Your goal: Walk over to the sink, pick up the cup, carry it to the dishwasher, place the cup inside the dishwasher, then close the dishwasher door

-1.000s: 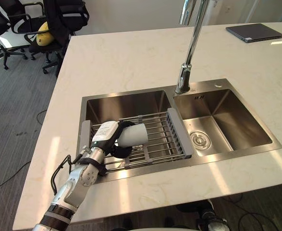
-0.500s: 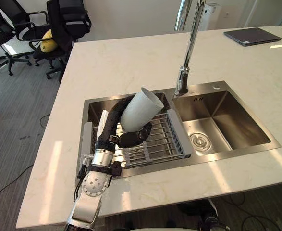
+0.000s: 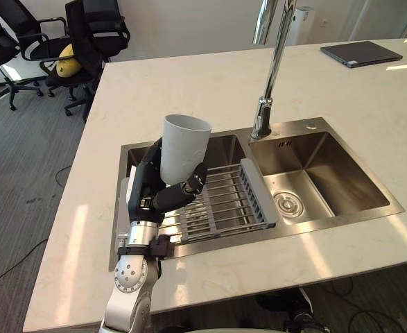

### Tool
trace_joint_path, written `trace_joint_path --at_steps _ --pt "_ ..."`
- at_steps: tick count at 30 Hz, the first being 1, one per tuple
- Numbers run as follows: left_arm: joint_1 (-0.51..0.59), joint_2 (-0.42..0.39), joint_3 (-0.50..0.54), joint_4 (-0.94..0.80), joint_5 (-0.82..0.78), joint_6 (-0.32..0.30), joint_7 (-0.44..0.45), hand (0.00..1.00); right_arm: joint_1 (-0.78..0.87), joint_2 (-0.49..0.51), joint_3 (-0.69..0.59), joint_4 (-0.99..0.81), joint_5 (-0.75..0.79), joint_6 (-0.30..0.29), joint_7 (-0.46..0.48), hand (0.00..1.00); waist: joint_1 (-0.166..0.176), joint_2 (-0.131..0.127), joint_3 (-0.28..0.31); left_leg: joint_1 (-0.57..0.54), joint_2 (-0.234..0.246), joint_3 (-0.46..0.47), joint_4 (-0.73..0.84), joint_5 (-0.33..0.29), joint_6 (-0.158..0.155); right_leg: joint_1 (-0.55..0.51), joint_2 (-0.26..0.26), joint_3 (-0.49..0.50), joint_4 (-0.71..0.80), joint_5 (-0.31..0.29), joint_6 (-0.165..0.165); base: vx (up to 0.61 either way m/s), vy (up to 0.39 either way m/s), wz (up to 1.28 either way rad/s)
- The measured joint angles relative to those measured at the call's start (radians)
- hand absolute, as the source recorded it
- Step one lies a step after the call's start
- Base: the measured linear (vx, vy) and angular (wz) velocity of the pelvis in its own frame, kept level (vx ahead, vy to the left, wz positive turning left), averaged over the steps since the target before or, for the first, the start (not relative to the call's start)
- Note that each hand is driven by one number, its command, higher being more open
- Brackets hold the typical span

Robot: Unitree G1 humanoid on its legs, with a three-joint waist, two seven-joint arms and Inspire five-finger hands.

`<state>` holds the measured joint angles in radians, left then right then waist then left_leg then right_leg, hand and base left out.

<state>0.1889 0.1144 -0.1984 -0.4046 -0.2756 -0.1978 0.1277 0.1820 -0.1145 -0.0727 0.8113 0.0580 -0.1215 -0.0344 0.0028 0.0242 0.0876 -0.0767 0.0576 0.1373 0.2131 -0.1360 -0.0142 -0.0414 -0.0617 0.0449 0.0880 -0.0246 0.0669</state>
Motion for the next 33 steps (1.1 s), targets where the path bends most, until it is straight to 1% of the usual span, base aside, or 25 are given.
trace_joint_path --at_steps 3,4,5,6,7,8,9,10,12,14,15,16,17,18,19,20,21,22,24,26,27,28,29,31,33 --pt "-0.022 0.0 -0.007 0.0 0.002 -0.001 0.009 0.3 -0.02 -0.001 -0.001 -0.015 0.0 0.002 -0.019 0.9 -0.002 -0.014 0.039 -0.03 0.001 -0.014 0.081 -0.029 0.016 -0.047 -0.006 -0.002 0.124 -0.025 0.019 -0.13 0.056 0.09" --pt "-0.025 -0.003 -0.006 0.0 0.002 -0.002 0.013 0.3 -0.02 0.001 -0.002 -0.025 0.0 0.002 -0.024 0.9 0.002 -0.02 0.041 -0.042 0.0 -0.018 0.081 -0.027 0.033 -0.043 -0.012 -0.003 0.135 -0.045 0.039 -0.16 0.033 0.36" --pt "-0.026 -0.002 0.001 0.002 0.002 -0.003 0.023 0.3 -0.022 0.002 -0.001 -0.031 0.001 0.002 -0.03 0.9 0.002 -0.025 0.048 -0.046 -0.011 -0.03 0.095 -0.024 0.043 -0.065 -0.024 -0.001 0.316 -0.141 0.048 -0.14 0.029 0.42" --pt "-0.019 -0.004 0.005 0.003 0.002 -0.003 0.026 0.3 -0.022 0.002 -0.001 -0.031 0.001 0.003 -0.031 0.9 0.004 -0.026 0.048 -0.046 -0.017 -0.039 0.099 -0.022 0.046 -0.063 -0.026 -0.004 0.399 -0.173 0.057 -0.09 0.022 0.48" --pt "-0.009 -0.005 0.012 0.002 0.002 -0.005 0.027 0.3 -0.023 0.003 0.0 -0.032 0.001 0.003 -0.03 0.9 0.016 -0.031 0.044 -0.053 -0.028 -0.051 0.104 -0.013 0.051 -0.039 -0.028 -0.007 0.508 -0.212 0.094 -0.09 0.006 0.39" --pt "-0.007 -0.006 0.023 0.0 0.002 -0.009 0.028 0.3 -0.029 0.004 0.0 -0.033 0.001 0.003 -0.029 0.9 0.039 -0.039 0.032 -0.081 -0.04 -0.059 0.111 0.001 0.052 -0.014 -0.027 -0.005 0.553 -0.234 0.119 -0.1 -0.023 0.32" --pt "-0.005 -0.008 0.027 -0.002 0.002 -0.012 0.028 0.3 -0.035 0.004 0.0 -0.032 0.002 0.003 -0.029 0.9 0.053 -0.044 0.023 -0.102 -0.048 -0.06 0.117 0.009 0.052 -0.004 -0.027 -0.004 0.545 -0.234 0.119 -0.13 -0.045 0.17" --pt "0.001 -0.02 0.037 -0.009 0.002 -0.019 0.03 0.3 -0.06 0.0 0.001 -0.029 0.017 0.002 -0.029 0.9 0.077 -0.046 0.019 -0.154 -0.056 -0.06 0.133 0.026 0.048 0.021 -0.026 -0.007 0.438 -0.257 0.099 -0.18 -0.051 0.08" --pt "0.011 -0.037 0.035 -0.024 0.001 -0.019 0.031 0.3 -0.112 -0.002 0.002 -0.024 0.037 0.002 -0.033 0.9 0.096 -0.042 0.018 -0.212 -0.055 -0.062 0.09 0.086 0.04 0.042 -0.022 -0.018 0.262 -0.273 0.066 -0.21 -0.066 0.08" --pt "0.011 -0.049 0.031 -0.024 0.001 -0.017 0.029 0.3 -0.157 -0.002 0.002 -0.018 0.038 0.001 -0.036 0.9 0.094 -0.038 0.041 -0.235 -0.057 -0.078 0.075 0.128 0.031 0.086 -0.011 -0.013 0.131 -0.267 -0.011 -0.23 -0.101 0.24" --pt "0.022 -0.061 0.017 -0.022 0.001 -0.01 0.029 0.3 -0.168 -0.008 0.002 -0.013 0.038 0.0 -0.047 0.9 0.083 -0.004 0.064 -0.234 -0.036 -0.109 0.096 0.138 0.022 0.125 0.023 -0.032 0.093 -0.235 -0.053 -0.28 -0.119 0.41" --pt "0.034 -0.064 -0.006 -0.022 0.001 -0.01 0.029 0.3 -0.164 -0.008 0.005 -0.005 0.039 -0.001 -0.054 0.9 0.082 0.012 0.072 -0.23 -0.015 -0.134 0.109 0.149 0.006 0.146 0.054 -0.05 0.083 -0.219 -0.07 -0.29 -0.127 0.42" --pt "0.035 -0.063 -0.009 -0.023 0.001 -0.011 0.028 0.3 -0.161 -0.007 0.006 -0.001 0.039 -0.001 -0.054 0.9 0.083 0.017 0.072 -0.23 -0.007 -0.149 0.107 0.159 -0.003 0.146 0.067 -0.059 0.085 -0.214 -0.076 -0.39 -0.15 0.69" --pt "0.031 -0.055 -0.034 -0.026 0.001 -0.012 0.024 0.3 -0.145 -0.002 0.008 -0.002 0.039 -0.004 -0.065 0.9 0.074 0.006 0.075 -0.23 -0.007 -0.189 0.033 0.235 -0.031 0.127 0.072 -0.118 0.089 -0.193 -0.118 -0.34 -0.133 0.73" --pt "0.029 -0.055 -0.042 -0.029 0.001 -0.013 0.022 0.3 -0.141 -0.002 0.006 -0.001 0.039 -0.005 -0.069 0.9 0.066 0.004 0.08 -0.24 -0.007 -0.183 0.061 0.224 -0.031 0.12 0.072 -0.137 0.092 -0.187 -0.127 -0.34 -0.123 0.78" --pt "0.029 -0.056 -0.047 -0.032 0.0 -0.013 0.019 0.3 -0.137 -0.005 0.005 -0.001 0.039 -0.002 -0.074 0.9 0.063 0.007 0.081 -0.251 -0.005 -0.179 0.112 0.195 -0.018 0.112 0.071 -0.147 0.097 -0.182 -0.132 -0.28 -0.07 0.55" --pt "0.029 -0.057 -0.049 -0.032 -0.001 -0.013 0.012 0.3 -0.116 -0.01 0.004 -0.008 0.04 0.001 -0.083 0.9 0.056 0.003 0.085 -0.248 0.002 -0.177 0.256 0.092 -0.004 0.096 0.055 -0.17 0.108 -0.165 -0.134 -0.25 -0.04 0.39" --pt "0.029 -0.057 -0.049 -0.032 -0.001 -0.013 0.012 0.3 -0.113 -0.01 0.004 -0.01 0.04 0.001 -0.083 0.9 0.055 0.003 0.085 -0.246 0.003 -0.177 0.265 0.085 -0.005 0.096 0.054 -0.172 0.108 -0.164 -0.133 -0.24 -0.006 0.42" --pt "0.025 -0.058 -0.055 -0.031 -0.001 -0.014 0.008 0.3 -0.087 -0.01 0.007 -0.028 0.04 0.0 -0.084 0.9 0.038 0.003 0.081 -0.193 0.044 -0.148 0.338 0.009 -0.016 0.085 0.028 -0.203 0.102 -0.146 -0.12 -0.17 0.076 0.48" --pt "0.015 -0.058 -0.096 -0.021 -0.009 -0.017 0.004 0.3 -0.066 -0.011 0.01 -0.033 0.042 0.001 -0.085 0.9 0.017 0.015 0.061 -0.081 0.096 -0.122 0.262 -0.031 -0.041 0.066 -0.002 -0.24 0.093 -0.128 -0.09 -0.17 0.175 0.62" --pt "0.015 -0.058 -0.11 -0.016 -0.01 -0.018 0.004 0.3 -0.061 -0.012 0.01 -0.037 0.046 0.001 -0.086 0.9 0.014 0.025 0.048 -0.041 0.099 -0.122 0.185 -0.039 -0.055 0.057 -0.007 -0.244 0.085 -0.12 -0.078 -0.11 0.299 0.53" --pt "-0.004 -0.055 -0.131 0.004 -0.01 -0.02 0.002 0.3 -0.06 -0.009 0.007 -0.037 0.056 0.0 -0.086 0.9 0.003 0.042 0.027 0.009 0.087 -0.121 0.019 -0.036 -0.075 0.05 -0.017 -0.265 0.062 -0.1 -0.056 -0.08 0.315 0.39" --pt "-0.021 -0.038 -0.144 0.027 -0.01 -0.017 0.004 0.3 -0.054 0.007 0.005 -0.038 0.06 0.002 -0.088 0.9 0.005 0.024 0.024 0.012 0.058 -0.123 0.002 -0.013 -0.063 0.052 -0.042 -0.267 0.05 -0.081 -0.038 -0.06 0.314 0.37" --pt "-0.023 -0.018 -0.146 0.052 -0.01 -0.017 0.006 0.3 -0.05 0.036 0.011 -0.039 0.059 0.003 -0.081 0.9 0.006 0.003 0.018 0.008 0.024 -0.127 0.016 -0.013 -0.051 0.071 -0.072 -0.272 0.024 -0.062 -0.014 -0.02 0.214 0.17" --pt "-0.022 -0.015 -0.143 0.063 -0.011 -0.01 0.013 0.3 -0.054 0.051 0.013 -0.039 0.059 0.003 -0.079 0.9 0.008 -0.007 0.012 0.001 -0.005 -0.129 0.042 -0.015 -0.047 0.088 -0.1 -0.279 0.012 -0.051 0.002 -0.03 0.177 0.18"
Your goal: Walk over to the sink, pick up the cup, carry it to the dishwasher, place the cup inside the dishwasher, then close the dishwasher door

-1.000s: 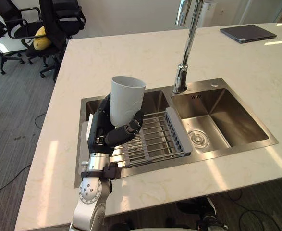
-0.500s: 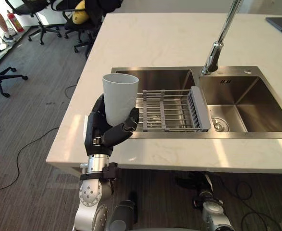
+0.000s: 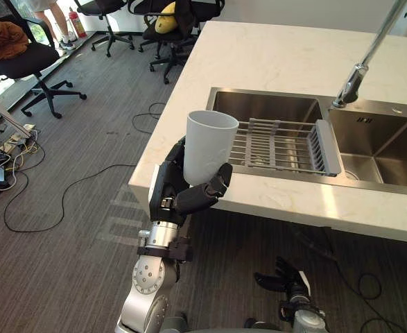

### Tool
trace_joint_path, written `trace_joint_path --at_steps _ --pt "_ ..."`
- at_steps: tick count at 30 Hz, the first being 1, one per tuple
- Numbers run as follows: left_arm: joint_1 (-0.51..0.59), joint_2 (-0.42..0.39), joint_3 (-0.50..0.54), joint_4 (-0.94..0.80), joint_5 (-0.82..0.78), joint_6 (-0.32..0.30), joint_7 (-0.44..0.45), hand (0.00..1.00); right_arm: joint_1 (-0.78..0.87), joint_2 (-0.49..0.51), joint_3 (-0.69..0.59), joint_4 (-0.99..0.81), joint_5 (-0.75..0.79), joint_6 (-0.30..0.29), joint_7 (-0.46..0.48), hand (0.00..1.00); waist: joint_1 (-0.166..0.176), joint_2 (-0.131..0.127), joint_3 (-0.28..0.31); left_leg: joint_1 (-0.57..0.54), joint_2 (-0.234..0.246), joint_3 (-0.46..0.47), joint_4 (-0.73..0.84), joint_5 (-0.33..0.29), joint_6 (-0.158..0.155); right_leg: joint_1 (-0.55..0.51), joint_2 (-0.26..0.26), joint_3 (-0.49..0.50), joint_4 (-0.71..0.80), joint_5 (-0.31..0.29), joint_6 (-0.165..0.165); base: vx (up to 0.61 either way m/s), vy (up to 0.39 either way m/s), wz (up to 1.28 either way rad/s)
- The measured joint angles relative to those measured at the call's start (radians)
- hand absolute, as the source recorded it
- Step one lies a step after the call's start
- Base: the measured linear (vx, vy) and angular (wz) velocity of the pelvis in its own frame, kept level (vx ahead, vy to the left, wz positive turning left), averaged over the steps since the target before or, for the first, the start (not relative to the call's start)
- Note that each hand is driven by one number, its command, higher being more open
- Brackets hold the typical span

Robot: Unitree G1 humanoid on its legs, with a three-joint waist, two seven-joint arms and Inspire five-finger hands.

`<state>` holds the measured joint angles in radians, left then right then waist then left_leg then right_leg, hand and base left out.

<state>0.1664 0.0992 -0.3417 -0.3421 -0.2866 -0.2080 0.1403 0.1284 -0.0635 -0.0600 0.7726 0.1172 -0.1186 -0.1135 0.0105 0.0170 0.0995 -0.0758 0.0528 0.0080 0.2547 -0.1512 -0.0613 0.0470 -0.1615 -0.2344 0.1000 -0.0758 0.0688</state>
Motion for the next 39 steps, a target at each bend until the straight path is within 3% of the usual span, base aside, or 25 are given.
trace_joint_path --at_steps 6,8,11,14,22,24,25,28,29,30,31,32,33,36,39 --pt "0.001 -0.001 0.002 -0.004 0.001 0.0 0.007 0.3 -0.041 -0.003 0.009 0.017 -0.003 0.0 0.004 0.9 0.006 0.0 -0.002 -0.025 -0.028 0.006 0.046 -0.026 0.046 -0.025 -0.026 0.008 0.055 -0.004 0.01 -0.1 0.088 0.02" --pt "0.003 -0.001 -0.001 -0.004 0.001 0.0 0.006 0.3 -0.04 -0.008 0.01 0.02 -0.005 0.002 0.004 0.9 0.003 -0.002 -0.001 -0.031 -0.046 -0.004 0.05 -0.025 0.052 -0.055 -0.049 0.017 0.126 -0.043 0.009 -0.14 0.039 0.12" --pt "0.002 0.0 -0.005 -0.005 0.005 0.0 0.006 0.3 -0.03 -0.014 0.026 0.016 -0.005 0.007 0.001 0.9 -0.02 -0.002 -0.002 -0.044 -0.075 -0.064 0.059 -0.01 0.064 -0.08 -0.006 0.15 0.193 -0.121 -0.014 -0.06 -0.038 0.61" --pt "0.002 0.002 -0.015 -0.007 0.012 0.0 0.015 0.3 -0.029 -0.017 0.032 -0.014 -0.005 0.011 -0.004 0.9 -0.009 -0.002 -0.003 -0.079 -0.096 -0.134 0.075 0.005 0.055 -0.101 0.032 0.198 0.238 -0.156 -0.026 -0.01 -0.077 0.75" --pt "0.023 -0.025 -0.009 -0.006 0.01 0.0 0.024 0.3 -0.008 -0.001 0.102 -0.116 -0.015 0.005 -0.004 0.9 0.031 -0.004 -0.003 -0.127 -0.104 -0.358 0.053 0.06 -0.005 -0.028 0.075 0.048 0.208 -0.163 -0.032 -0.01 -0.119 0.85" --pt "0.048 -0.036 0.0 -0.009 0.009 0.0 0.025 0.3 -0.007 0.006 0.107 -0.115 -0.015 0.005 -0.005 0.9 0.044 -0.008 0.0 -0.136 -0.086 -0.332 0.044 0.059 0.025 -0.007 0.07 -0.006 0.192 -0.16 -0.042 -0.07 -0.074 0.9" --pt "0.058 -0.036 0.002 -0.009 0.007 0.0 0.026 0.3 -0.001 0.013 0.107 -0.116 -0.015 0.003 -0.007 0.9 0.045 -0.013 0.003 -0.171 -0.041 -0.23 0.09 0.036 0.063 0.013 0.071 -0.052 0.177 -0.158 -0.044 -0.04 -0.047 0.84" --pt "0.059 -0.04 0.001 -0.008 -0.009 -0.001 0.023 0.3 0.009 0.007 0.105 -0.09 -0.009 0.002 -0.008 0.9 0.05 0.0 -0.009 -0.198 0.035 0.006 0.105 0.042 0.116 0.051 0.076 -0.125 0.151 -0.161 -0.04 -0.01 -0.023 0.83" --pt "0.057 -0.037 0.01 -0.006 -0.01 -0.001 0.023 0.3 0.004 0.012 0.107 -0.074 -0.009 0.0 -0.008 0.9 0.044 -0.014 -0.014 -0.194 0.036 0.046 0.071 0.042 0.116 0.051 0.064 -0.137 0.129 -0.154 -0.035 0.02 0.017 0.76" --pt "0.039 -0.038 0.027 0.002 -0.01 -0.001 0.023 0.3 -0.009 0.02 0.105 -0.052 -0.002 -0.004 -0.006 0.9 0.025 -0.035 -0.015 -0.196 0.052 0.143 0.054 0.042 0.113 0.054 0.038 -0.181 0.083 -0.132 -0.031 0.03 0.086 0.87" --pt "0.022 -0.039 0.029 0.012 -0.011 -0.001 0.022 0.3 -0.008 0.016 0.103 -0.036 -0.001 -0.004 -0.007 0.9 0.024 -0.017 -0.01 -0.197 0.089 0.242 0.087 0.049 0.119 0.058 0.042 -0.204 0.08 -0.128 -0.022 0.05 0.109 0.81" --pt "0.021 -0.043 0.029 0.016 -0.011 -0.001 0.02 0.3 -0.008 0.007 0.101 -0.022 -0.001 -0.002 -0.007 0.9 0.024 -0.009 -0.009 -0.193 0.094 0.25 0.072 0.094 0.089 0.063 0.045 -0.208 0.085 -0.131 -0.017 0.11 0.212 0.72" --pt "0.018 -0.031 0.027 0.043 -0.012 -0.001 0.012 0.3 -0.004 0.01 0.094 0.009 -0.002 0.01 -0.006 0.9 0.021 -0.018 -0.006 -0.178 0.045 0.232 0.046 0.103 0.072 0.072 0.016 -0.124 0.09 -0.131 -0.017 0.13 0.194 0.6" --pt "0.022 -0.023 0.021 0.047 -0.013 0.007 0.012 0.3 -0.01 0.007 0.09 0.019 -0.003 0.012 -0.005 0.9 0.018 -0.02 -0.003 -0.179 0.003 0.217 0.057 0.073 0.097 0.057 -0.028 -0.095 0.157 -0.139 -0.004 0.13 0.205 0.4" --pt "0.024 -0.008 0.006 0.049 -0.012 0.007 0.006 0.3 -0.02 0.009 0.093 0.011 -0.012 0.019 0.004 0.9 0.011 -0.033 0.003 -0.134 -0.041 0.187 0.062 0.039 0.116 -0.02 -0.105 -0.061 0.44 -0.134 -0.013 0.13 0.18 0.39"
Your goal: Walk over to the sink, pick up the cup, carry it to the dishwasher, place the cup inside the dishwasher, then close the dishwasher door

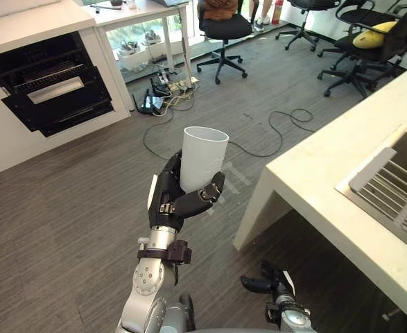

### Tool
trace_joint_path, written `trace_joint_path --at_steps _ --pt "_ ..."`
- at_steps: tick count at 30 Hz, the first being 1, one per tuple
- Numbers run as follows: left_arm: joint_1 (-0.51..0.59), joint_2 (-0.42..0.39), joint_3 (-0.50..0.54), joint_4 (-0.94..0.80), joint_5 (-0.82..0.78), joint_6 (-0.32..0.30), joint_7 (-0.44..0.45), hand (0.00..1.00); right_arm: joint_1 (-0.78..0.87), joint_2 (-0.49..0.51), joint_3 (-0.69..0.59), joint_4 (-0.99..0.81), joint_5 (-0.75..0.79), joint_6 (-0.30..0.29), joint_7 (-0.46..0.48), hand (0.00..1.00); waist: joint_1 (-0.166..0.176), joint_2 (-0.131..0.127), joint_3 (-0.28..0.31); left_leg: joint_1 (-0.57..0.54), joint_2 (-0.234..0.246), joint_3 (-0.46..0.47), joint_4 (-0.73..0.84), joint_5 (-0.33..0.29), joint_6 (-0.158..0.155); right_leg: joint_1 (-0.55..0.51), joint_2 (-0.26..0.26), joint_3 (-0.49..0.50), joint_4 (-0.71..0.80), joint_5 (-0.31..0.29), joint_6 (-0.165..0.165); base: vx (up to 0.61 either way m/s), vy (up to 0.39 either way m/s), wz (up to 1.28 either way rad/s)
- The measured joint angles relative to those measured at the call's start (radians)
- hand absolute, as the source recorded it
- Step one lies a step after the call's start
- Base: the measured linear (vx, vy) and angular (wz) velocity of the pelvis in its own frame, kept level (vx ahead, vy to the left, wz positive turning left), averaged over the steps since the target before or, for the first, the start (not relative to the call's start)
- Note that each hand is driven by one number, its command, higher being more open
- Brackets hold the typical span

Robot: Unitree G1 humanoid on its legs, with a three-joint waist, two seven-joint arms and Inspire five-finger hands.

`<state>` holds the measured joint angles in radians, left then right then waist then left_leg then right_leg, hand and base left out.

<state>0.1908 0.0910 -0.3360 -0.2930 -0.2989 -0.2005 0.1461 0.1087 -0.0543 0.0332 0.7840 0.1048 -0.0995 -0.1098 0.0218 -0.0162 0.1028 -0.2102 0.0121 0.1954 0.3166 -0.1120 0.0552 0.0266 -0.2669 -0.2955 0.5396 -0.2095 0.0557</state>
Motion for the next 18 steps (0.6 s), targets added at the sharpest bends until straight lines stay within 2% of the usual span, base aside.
trace_joint_path --at_steps 1,2,4,5,9,11,12,14,16,18 --pt "-0.003 0.013 -0.017 0.0 0.0 0.001 -0.005 0.3 0.0 0.001 0.0 -0.011 -0.012 0.0 0.001 0.9 -0.017 -0.009 0.006 0.025 -0.029 -0.034 -0.003 -0.012 0.016 -0.047 -0.023 0.05 0.136 0.021 -0.04 0.19 0.119 0.9" --pt "-0.003 0.016 -0.03 0.003 0.002 0.001 -0.014 0.3 0.001 0.002 0.002 -0.023 -0.021 0.0 0.002 0.9 -0.03 -0.008 0.006 0.039 -0.04 -0.068 -0.007 -0.026 0.026 -0.091 0.013 0.135 0.205 -0.027 -0.041 0.22 0.121 0.93" --pt "-0.004 0.014 -0.031 0.007 0.002 0.001 -0.017 0.3 0.012 0.006 0.018 -0.063 -0.032 0.0 0.005 0.9 -0.036 -0.007 0.005 0.066 -0.047 -0.111 -0.032 -0.028 0.026 -0.15 0.077 0.212 0.204 -0.099 -0.038 0.21 0.067 0.74" --pt "-0.004 0.014 -0.03 0.011 0.002 0.001 -0.017 0.3 0.021 0.01 0.029 -0.099 -0.033 0.0 0.007 0.9 -0.036 -0.007 0.005 0.086 -0.05 -0.135 -0.048 -0.031 0.027 -0.191 0.106 0.233 0.176 -0.116 -0.033 0.19 0.012 0.61" --pt "-0.008 0.013 -0.046 0.019 0.001 0.001 -0.018 0.3 0.035 0.011 0.058 -0.171 -0.034 0.0 0.015 0.9 -0.043 -0.006 0.004 0.139 -0.052 -0.217 -0.065 -0.058 0.008 -0.286 0.177 0.287 0.029 -0.106 -0.016 0.23 -0.076 0.67" --pt "-0.012 0.012 -0.058 0.019 0.001 -0.003 -0.02 0.3 0.05 0.011 0.06 -0.213 -0.034 -0.001 0.014 0.9 -0.048 -0.021 -0.008 0.139 -0.066 -0.267 -0.042 -0.084 -0.021 -0.29 0.192 0.341 -0.111 -0.044 -0.003 0.28 -0.207 0.86" --pt "-0.012 0.002 -0.063 0.028 0.001 -0.001 -0.022 0.3 0.062 0.007 0.063 -0.229 -0.034 -0.003 0.015 0.9 -0.048 -0.018 -0.02 0.139 -0.065 -0.303 0.003 -0.127 -0.039 -0.268 0.195 0.318 -0.1 0.035 -0.016 0.36 -0.255 0.82" --pt "-0.007 -0.025 -0.067 0.029 0.002 0.002 -0.034 0.3 0.065 -0.004 0.064 -0.248 -0.034 -0.002 0.014 0.9 -0.047 0.016 -0.042 0.123 -0.02 -0.321 0.045 -0.148 -0.07 -0.238 0.215 0.239 -0.107 0.02 -0.035 0.34 -0.225 0.91" --pt "-0.007 -0.052 -0.066 0.028 0.001 0.002 -0.04 0.3 0.076 -0.013 0.064 -0.294 -0.034 -0.002 0.006 0.9 -0.045 0.022 -0.045 0.129 0.013 -0.313 0.04 -0.131 -0.098 -0.175 0.229 0.172 -0.151 0.021 -0.035 0.34 -0.245 0.96" --pt "-0.007 -0.058 -0.063 0.026 0.0 0.002 -0.041 0.3 0.096 -0.013 0.064 -0.342 -0.033 -0.004 -0.004 0.9 -0.043 0.021 -0.045 0.13 0.044 -0.255 0.09 -0.132 -0.098 -0.096 0.246 0.138 -0.207 0.021 -0.036 0.28 -0.179 0.95"
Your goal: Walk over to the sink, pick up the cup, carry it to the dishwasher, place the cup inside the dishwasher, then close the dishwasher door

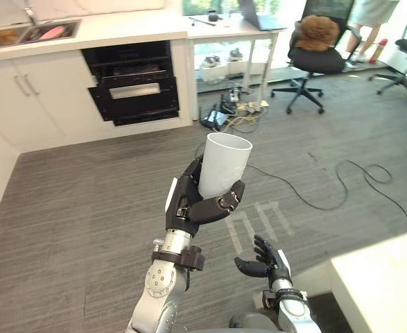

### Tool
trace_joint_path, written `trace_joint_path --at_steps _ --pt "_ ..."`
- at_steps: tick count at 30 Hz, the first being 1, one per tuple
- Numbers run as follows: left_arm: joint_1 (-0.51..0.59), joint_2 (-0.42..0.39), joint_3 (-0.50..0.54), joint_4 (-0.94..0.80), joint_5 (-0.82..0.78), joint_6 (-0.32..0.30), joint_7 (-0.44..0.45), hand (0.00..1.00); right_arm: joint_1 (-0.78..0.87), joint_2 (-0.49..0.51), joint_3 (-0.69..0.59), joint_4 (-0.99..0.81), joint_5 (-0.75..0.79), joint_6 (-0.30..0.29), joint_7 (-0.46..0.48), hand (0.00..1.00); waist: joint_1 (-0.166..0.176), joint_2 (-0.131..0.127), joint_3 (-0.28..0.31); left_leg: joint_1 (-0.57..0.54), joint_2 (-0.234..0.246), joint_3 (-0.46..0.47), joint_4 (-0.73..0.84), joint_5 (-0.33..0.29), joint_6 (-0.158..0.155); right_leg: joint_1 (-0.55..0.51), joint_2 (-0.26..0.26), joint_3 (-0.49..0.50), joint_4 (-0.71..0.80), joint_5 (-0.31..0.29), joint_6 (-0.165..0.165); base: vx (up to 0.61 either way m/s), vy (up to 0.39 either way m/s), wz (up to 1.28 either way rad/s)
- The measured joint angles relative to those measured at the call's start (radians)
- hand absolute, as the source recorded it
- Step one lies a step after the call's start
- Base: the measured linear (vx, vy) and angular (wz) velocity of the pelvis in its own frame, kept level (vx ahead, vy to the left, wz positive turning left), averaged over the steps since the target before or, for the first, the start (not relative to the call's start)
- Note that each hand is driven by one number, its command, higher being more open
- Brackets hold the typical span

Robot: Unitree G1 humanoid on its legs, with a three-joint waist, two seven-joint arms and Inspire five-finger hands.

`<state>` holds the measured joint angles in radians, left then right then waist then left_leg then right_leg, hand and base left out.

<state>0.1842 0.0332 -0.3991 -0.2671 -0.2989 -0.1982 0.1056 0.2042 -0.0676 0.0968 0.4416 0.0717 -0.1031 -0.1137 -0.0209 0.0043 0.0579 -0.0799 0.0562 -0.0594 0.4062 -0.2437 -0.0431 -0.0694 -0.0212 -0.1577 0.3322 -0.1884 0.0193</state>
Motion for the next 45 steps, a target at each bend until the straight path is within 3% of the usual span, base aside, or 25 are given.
trace_joint_path --at_steps 3,4,5,7,10,14,17,18,19,22,28,32,33,34,38,42,45 --pt "0.011 0.0 0.012 -0.007 -0.013 -0.001 0.0 0.3 -0.001 -0.004 0.002 -0.021 0.001 -0.012 -0.006 0.9 0.014 -0.006 0.001 -0.04 0.038 0.135 0.154 -0.014 0.0 0.102 0.008 -0.013 -0.072 0.0 -0.004 0.19 -0.062 0.54" --pt "0.013 0.001 0.016 -0.009 -0.018 -0.002 -0.001 0.3 -0.004 -0.003 0.0 -0.019 0.002 -0.019 -0.009 0.9 0.03 -0.003 -0.011 -0.061 0.046 0.169 0.137 -0.049 0.002 0.116 0.009 -0.006 -0.09 -0.009 -0.019 0.18 0.017 0.25" --pt "0.015 0.003 0.015 -0.009 -0.018 -0.002 -0.001 0.3 -0.016 -0.005 -0.005 -0.007 0.003 -0.021 -0.009 0.9 0.033 0.012 -0.019 -0.063 0.058 0.195 0.045 -0.009 0.004 0.115 0.018 -0.004 -0.091 -0.015 -0.027 0.19 0.054 0.2" --pt "0.021 0.031 0.015 -0.008 -0.021 -0.002 -0.002 0.3 -0.033 0.011 -0.007 0.037 0.004 -0.02 -0.008 0.9 0.032 0.007 -0.025 -0.033 0.047 0.207 -0.008 -0.006 0.01 0.117 0.013 0.015 -0.094 -0.013 -0.024 0.16 0.088 0.19" --pt "0.037 0.056 0.02 0.004 -0.032 -0.001 -0.002 0.3 -0.028 0.04 -0.004 0.078 0.004 -0.019 0.002 0.9 0.033 -0.02 -0.029 -0.004 0.022 0.206 -0.073 0.004 0.024 0.129 -0.002 0.022 -0.114 -0.008 -0.016 0.11 0.065 0.11" --pt "0.064 0.066 0.018 0.01 -0.034 0.002 -0.003 0.3 -0.023 0.034 -0.005 0.102 0.003 -0.019 0.004 0.9 0.033 -0.022 -0.031 0.052 0.0 0.203 -0.149 0.032 0.031 0.136 -0.018 0.038 -0.079 -0.005 -0.013 0.08 0.052 0.09" --pt "0.075 0.067 0.022 0.014 -0.034 0.0 -0.009 0.3 -0.026 0.031 -0.002 0.111 0.001 -0.019 0.012 0.9 0.032 -0.01 -0.022 0.068 0.02 0.186 -0.165 0.046 0.033 0.037 -0.009 0.056 0.093 -0.051 -0.018 0.04 -0.014 0.1" --pt "0.063 0.063 0.026 0.028 -0.034 0.0 -0.009 0.3 -0.025 0.031 0.0 0.111 0.001 -0.019 0.016 0.9 0.032 -0.023 -0.025 0.067 0.019 0.18 -0.166 0.046 0.032 0.033 -0.008 0.082 0.004 -0.079 -0.01 0.01 -0.086 0.23" --pt "0.048 0.068 0.03 0.036 -0.034 0.0 -0.01 0.3 -0.025 0.035 0.007 0.107 0.0 -0.019 0.018 0.9 0.028 -0.052 -0.01 0.061 -0.004 0.17 -0.152 0.041 0.025 0.028 -0.016 0.152 -0.036 -0.02 0.007 0.0 -0.109 0.36" --pt "0.046 0.063 0.009 0.044 -0.033 0.01 -0.023 0.3 0.001 0.037 0.008 0.105 -0.019 -0.017 0.019 0.9 0.005 -0.041 0.007 0.036 0.015 0.117 -0.124 0.027 0.008 0.004 0.031 0.314 0.048 -0.035 -0.006 -0.03 -0.087 0.52" --pt "0.04 0.036 0.001 0.041 -0.034 0.011 -0.039 0.3 0.051 0.041 0.007 0.004 -0.026 -0.005 0.023 0.9 0.02 -0.05 0.006 -0.002 0.017 0.076 -0.112 0.032 -0.006 0.006 0.03 0.296 0.029 -0.056 -0.006 -0.08 -0.086 0.22" --pt "0.04 0.042 -0.001 0.041 -0.034 0.01 -0.042 0.3 0.047 0.037 0.003 -0.006 -0.026 -0.007 0.025 0.9 0.022 -0.059 -0.031 -0.002 0.002 0.059 -0.167 0.078 -0.013 0.006 0.018 0.29 -0.014 -0.043 -0.003 -0.02 0.003 0.12" --pt "0.04 0.042 -0.001 0.041 -0.034 0.01 -0.041 0.3 0.046 0.037 0.003 -0.002 -0.025 -0.007 0.025 0.9 0.021 -0.058 -0.035 -0.002 0.0 0.056 -0.174 0.083 -0.013 0.008 0.016 0.287 -0.022 -0.039 -0.002 0.01 0.005 0.09" --pt "0.042 0.085 0.019 0.043 -0.034 0.01 -0.04 0.3 0.0 0.005 -0.013 0.134 -0.025 -0.007 0.024 0.9 -0.023 -0.016 -0.044 0.029 -0.005 0.034 -0.386 0.263 -0.008 0.015 0.008 0.27 -0.163 0.091 0.008 0.0 0.001 0.04" --pt "0.042 0.084 0.02 0.044 -0.034 0.01 -0.04 0.3 0.001 0.004 -0.014 0.134 -0.025 -0.007 0.025 0.9 -0.024 -0.014 -0.043 0.037 -0.004 0.043 -0.387 0.263 -0.008 0.015 0.011 0.279 -0.166 0.091 0.008 0.0 0.0 -0.06" --pt "0.023 0.055 0.003 0.11 -0.033 0.011 -0.039 0.3 0.036 -0.013 -0.013 0.134 -0.026 -0.007 0.018 0.9 -0.037 0.01 -0.058 0.045 -0.003 0.044 -0.393 0.263 -0.008 0.047 0.003 0.265 -0.227 0.114 0.009 0.02 0.009 -0.01" --pt "0.016 0.054 -0.02 0.151 -0.033 0.015 -0.038 0.3 0.044 -0.011 -0.009 0.154 -0.026 -0.006 0.016 0.9 -0.043 0.011 -0.059 0.048 0.003 0.039 -0.397 0.264 -0.01 0.061 0.004 0.247 -0.256 0.122 0.005 0.02 -0.022 0.1"
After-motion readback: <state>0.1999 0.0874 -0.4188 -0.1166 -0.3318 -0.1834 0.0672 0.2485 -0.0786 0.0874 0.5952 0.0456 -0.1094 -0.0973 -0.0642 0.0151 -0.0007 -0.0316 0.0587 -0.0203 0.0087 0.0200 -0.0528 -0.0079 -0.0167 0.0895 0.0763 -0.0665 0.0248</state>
